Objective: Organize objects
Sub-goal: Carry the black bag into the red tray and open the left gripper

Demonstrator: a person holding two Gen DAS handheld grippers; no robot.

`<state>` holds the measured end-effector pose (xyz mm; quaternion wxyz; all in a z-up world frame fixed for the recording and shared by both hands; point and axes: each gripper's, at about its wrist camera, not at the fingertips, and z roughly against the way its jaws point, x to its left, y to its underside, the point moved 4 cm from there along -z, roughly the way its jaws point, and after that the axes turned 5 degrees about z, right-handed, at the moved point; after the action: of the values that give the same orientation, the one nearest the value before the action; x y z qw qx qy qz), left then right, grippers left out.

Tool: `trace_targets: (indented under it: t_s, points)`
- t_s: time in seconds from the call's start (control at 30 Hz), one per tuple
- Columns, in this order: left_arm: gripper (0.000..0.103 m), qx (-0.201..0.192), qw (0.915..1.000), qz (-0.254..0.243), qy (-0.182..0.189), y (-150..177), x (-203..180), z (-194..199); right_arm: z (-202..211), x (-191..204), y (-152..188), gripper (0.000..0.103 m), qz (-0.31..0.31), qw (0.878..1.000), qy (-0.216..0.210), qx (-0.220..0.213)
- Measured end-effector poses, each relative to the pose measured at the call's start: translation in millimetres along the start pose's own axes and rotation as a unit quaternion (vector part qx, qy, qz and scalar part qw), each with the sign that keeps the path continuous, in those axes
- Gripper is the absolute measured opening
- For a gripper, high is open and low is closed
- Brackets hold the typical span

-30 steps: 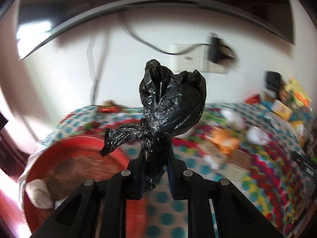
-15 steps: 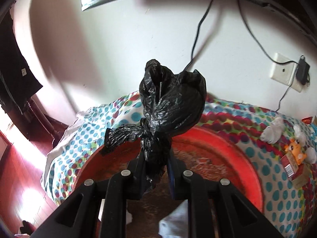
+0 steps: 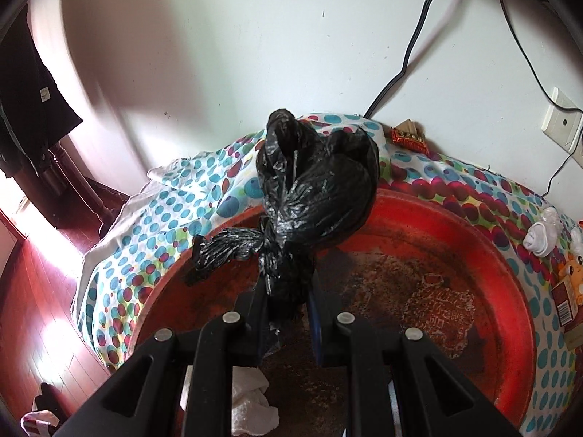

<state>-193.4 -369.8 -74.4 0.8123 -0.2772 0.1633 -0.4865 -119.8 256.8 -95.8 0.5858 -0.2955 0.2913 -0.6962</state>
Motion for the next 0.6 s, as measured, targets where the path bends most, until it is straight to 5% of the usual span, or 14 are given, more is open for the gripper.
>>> trace_targets:
  t_s: [0.47,0.6]
  points:
    - [0.022,0.041,0.9991,-0.002,-0.015,11.1,-2.2,-29.4,0.6,2.4,0.1,0.103,0.008,1.0,0.002,-0.003]
    - [0.059,0.021,0.9995,-0.008,-0.023,11.3,-3.5,-26.2,0.6,4.9,0.0,0.103,0.015,1.0,0.005,-0.004]
